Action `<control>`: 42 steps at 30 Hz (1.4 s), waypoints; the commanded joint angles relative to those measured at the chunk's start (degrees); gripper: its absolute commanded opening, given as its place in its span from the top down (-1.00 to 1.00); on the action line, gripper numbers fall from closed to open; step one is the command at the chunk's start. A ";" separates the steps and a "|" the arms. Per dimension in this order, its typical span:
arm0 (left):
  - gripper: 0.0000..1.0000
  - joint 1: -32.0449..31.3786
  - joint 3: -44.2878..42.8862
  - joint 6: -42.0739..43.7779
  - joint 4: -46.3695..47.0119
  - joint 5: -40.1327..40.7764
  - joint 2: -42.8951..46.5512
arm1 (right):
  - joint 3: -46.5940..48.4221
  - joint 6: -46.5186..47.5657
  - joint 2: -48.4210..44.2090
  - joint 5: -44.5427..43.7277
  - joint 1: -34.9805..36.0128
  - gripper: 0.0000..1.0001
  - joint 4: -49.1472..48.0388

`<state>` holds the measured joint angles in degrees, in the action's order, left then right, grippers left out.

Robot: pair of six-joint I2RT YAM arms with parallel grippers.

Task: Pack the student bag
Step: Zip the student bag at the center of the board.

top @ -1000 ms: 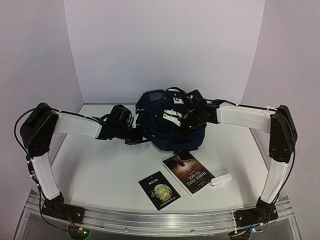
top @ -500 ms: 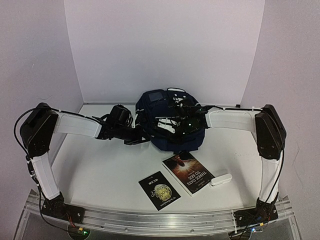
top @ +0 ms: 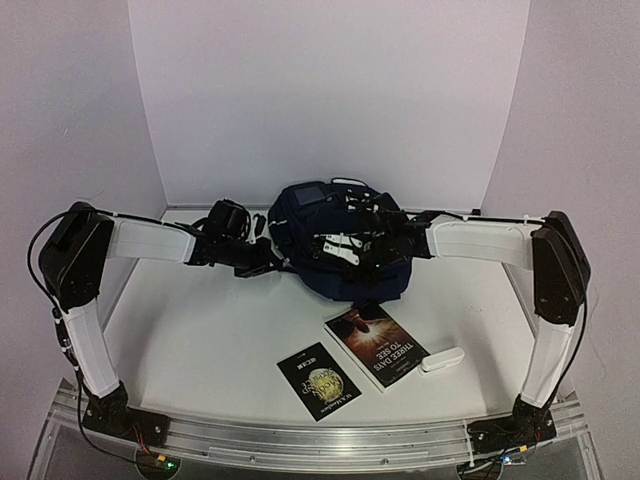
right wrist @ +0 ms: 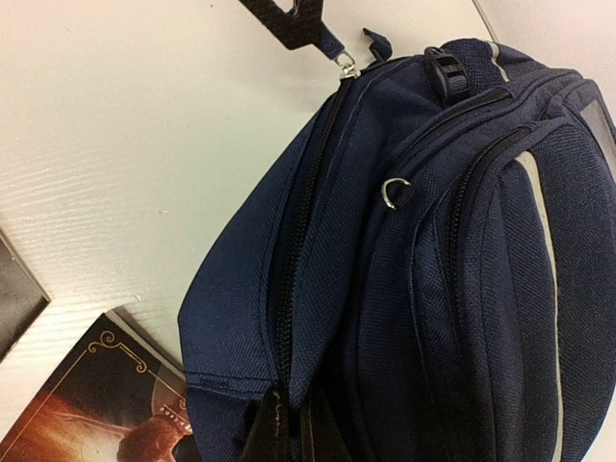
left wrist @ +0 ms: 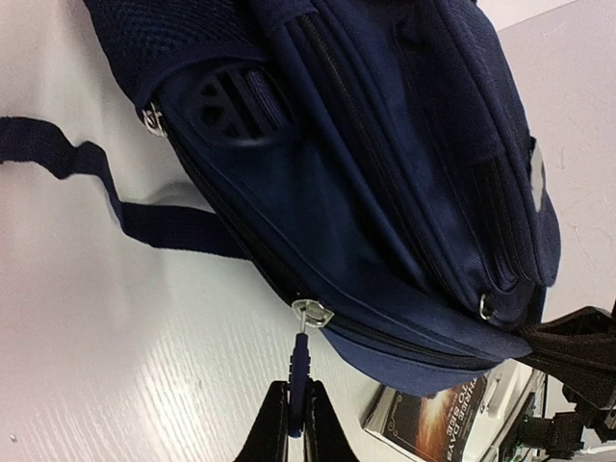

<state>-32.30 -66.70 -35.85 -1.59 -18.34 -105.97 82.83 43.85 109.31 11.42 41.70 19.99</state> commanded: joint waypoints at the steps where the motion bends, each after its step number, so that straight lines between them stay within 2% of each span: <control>1: 1.00 4.52 -5.35 0.76 -2.16 7.08 -3.07 | -1.01 0.95 -5.65 -1.50 -2.86 1.00 2.13; 11: 0.99 9.93 -9.62 -0.39 -2.23 7.68 -7.48 | 1.27 -1.21 -5.95 1.13 -4.08 1.00 2.18; 14: 1.00 10.89 -10.99 0.07 -2.83 7.42 -8.10 | 5.39 -5.29 -3.11 4.35 -3.33 1.00 2.59; 19: 0.99 13.09 -13.67 0.94 -4.31 6.52 -8.60 | 12.10 -8.76 3.05 5.26 2.97 1.00 2.86; 22: 1.00 13.73 -15.51 2.11 -5.71 5.54 -9.30 | 20.39 -14.74 7.94 6.63 5.72 0.97 3.20; 24: 1.00 14.36 -16.17 2.39 -6.50 4.23 -9.47 | 25.88 -18.75 10.83 8.32 6.80 0.63 4.96; 26: 0.93 15.09 -15.60 2.45 -6.41 1.66 -8.78 | 28.03 -21.45 11.40 9.83 6.89 0.11 6.35; 27: 0.84 15.29 -15.15 2.77 -6.54 0.97 -8.24 | 27.76 -22.04 10.73 9.62 6.81 -0.07 6.45; 30: 0.43 15.30 -12.15 4.04 -5.98 -0.14 -5.01 | 23.69 -22.70 7.47 8.58 5.76 -0.28 6.44; 34: 0.11 15.33 -6.17 4.30 -5.30 -0.51 0.84 | 19.07 -26.51 3.88 9.29 0.61 -0.34 6.79; 36: -0.16 15.25 -2.19 3.22 -3.54 -1.83 4.03 | 17.08 -29.00 2.85 10.41 -3.25 -0.41 6.95; 42: -0.54 10.88 7.65 1.30 0.69 -4.62 12.31 | 14.87 -32.47 3.69 13.06 -15.19 -0.52 8.52</control>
<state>-17.87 -62.92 -33.86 -5.56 -20.42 -99.43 99.05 15.33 114.63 22.59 32.71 26.53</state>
